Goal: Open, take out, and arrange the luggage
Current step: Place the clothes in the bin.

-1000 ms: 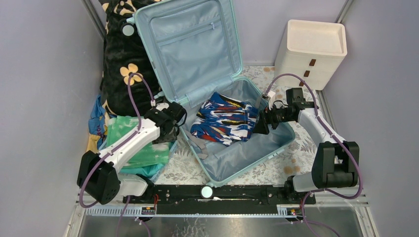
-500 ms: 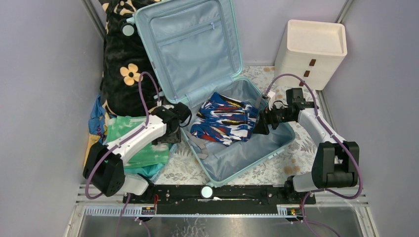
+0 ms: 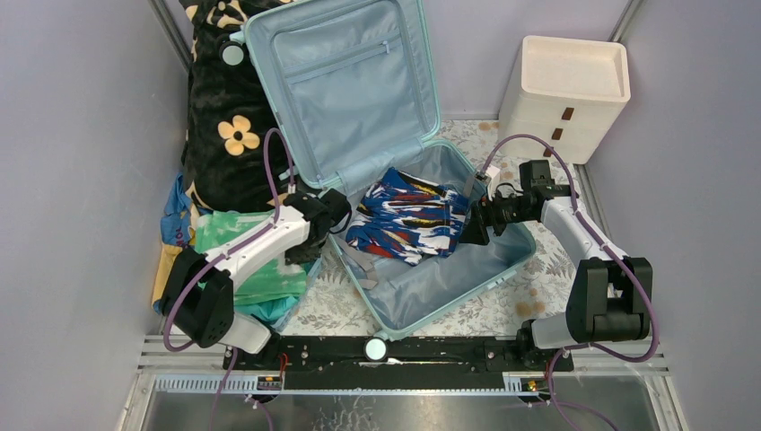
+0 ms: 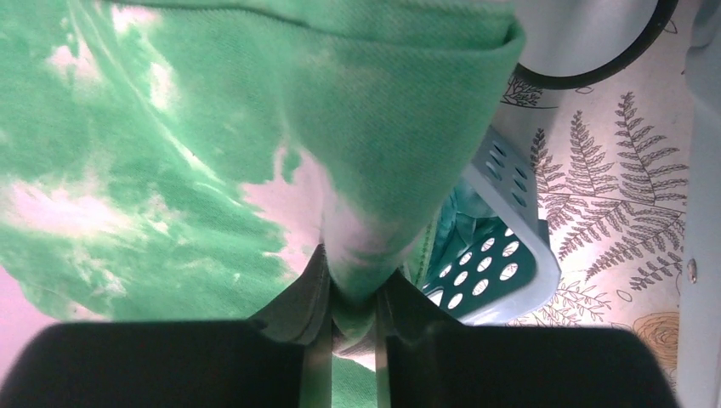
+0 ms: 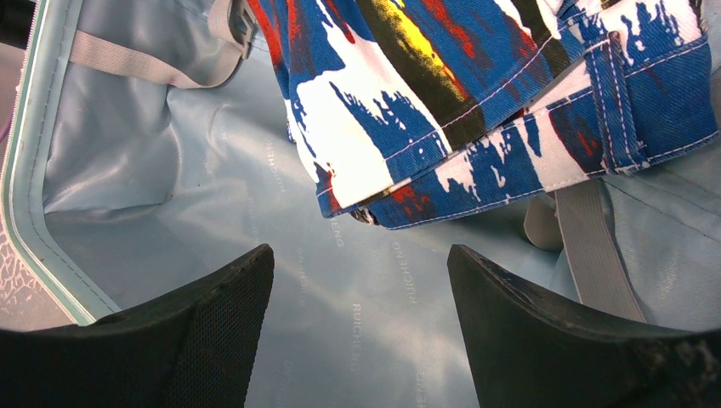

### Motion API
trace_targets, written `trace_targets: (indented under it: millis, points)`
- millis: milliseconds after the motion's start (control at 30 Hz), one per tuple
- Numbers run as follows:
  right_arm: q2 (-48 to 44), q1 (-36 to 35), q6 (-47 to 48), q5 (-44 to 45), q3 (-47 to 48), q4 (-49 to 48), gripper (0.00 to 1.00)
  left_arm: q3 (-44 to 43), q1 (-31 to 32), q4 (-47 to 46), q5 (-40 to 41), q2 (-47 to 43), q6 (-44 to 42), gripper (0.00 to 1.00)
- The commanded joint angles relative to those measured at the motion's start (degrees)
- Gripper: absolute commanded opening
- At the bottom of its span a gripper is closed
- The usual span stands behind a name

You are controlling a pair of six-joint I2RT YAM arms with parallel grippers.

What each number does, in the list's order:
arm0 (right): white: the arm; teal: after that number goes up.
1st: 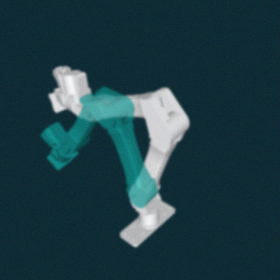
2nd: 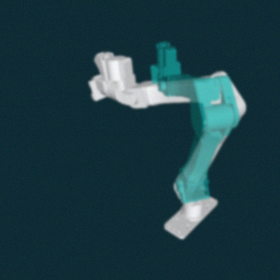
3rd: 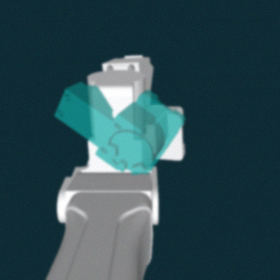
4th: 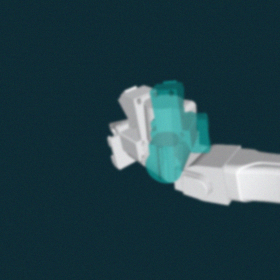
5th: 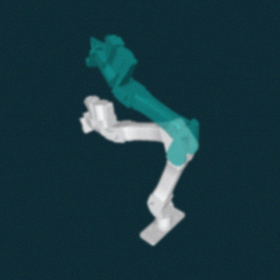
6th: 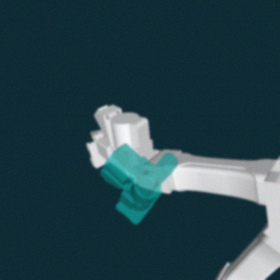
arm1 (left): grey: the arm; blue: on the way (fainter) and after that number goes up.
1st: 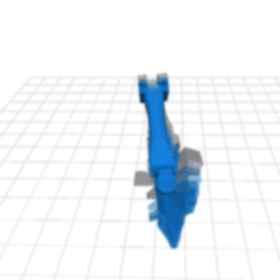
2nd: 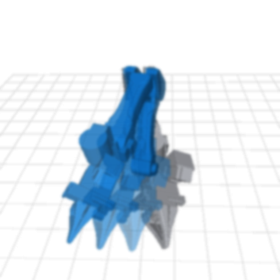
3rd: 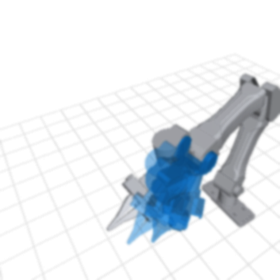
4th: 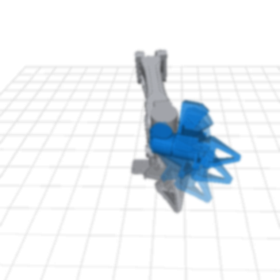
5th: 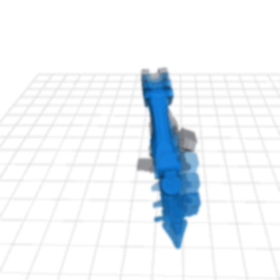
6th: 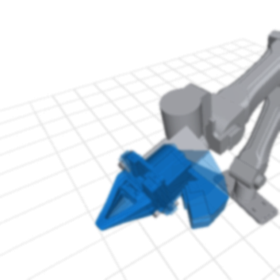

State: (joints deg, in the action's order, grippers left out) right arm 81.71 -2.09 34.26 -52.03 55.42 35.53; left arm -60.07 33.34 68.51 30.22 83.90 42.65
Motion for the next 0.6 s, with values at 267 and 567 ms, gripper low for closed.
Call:
trace_targets:
  millis: [267,567]
  points:
    - [-1.8,0.1,1.1,-1.8,1.9,0.9,0.82,-5.8,0.2,8.0,-7.6,-5.8,-13.1,0.12]
    - [-1.9,0.1,1.0,-1.8,1.9,0.9,0.82,-4.4,0.2,8.2,-9.3,-4.8,-14.3,0.30]
